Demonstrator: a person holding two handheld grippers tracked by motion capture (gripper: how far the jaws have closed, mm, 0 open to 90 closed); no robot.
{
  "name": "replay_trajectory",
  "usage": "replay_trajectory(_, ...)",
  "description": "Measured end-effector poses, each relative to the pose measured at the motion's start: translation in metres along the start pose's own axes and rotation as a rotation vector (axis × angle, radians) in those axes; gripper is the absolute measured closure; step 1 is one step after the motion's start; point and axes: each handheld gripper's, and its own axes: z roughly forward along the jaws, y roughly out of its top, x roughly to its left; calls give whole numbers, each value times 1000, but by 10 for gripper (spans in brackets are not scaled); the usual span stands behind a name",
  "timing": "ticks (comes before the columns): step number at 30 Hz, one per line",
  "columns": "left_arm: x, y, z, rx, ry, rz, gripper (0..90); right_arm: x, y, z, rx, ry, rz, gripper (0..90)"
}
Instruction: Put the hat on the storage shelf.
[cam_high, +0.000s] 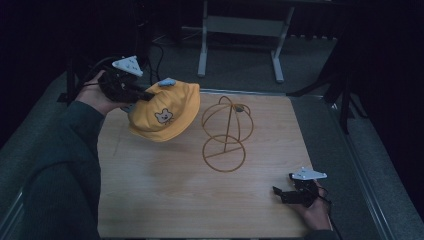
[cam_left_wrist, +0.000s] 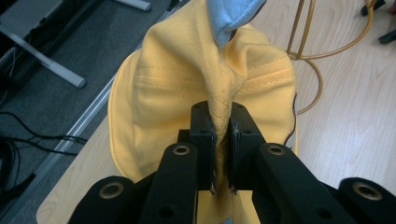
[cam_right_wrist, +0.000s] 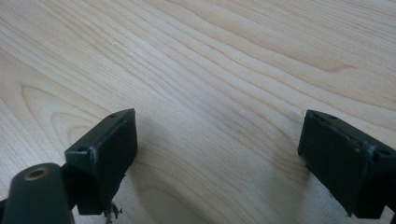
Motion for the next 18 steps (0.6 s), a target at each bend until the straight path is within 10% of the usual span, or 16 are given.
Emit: replay_trajectory(18,-3,2,-10,-73,-24,4,831,0,0,0,0,0,-1,117)
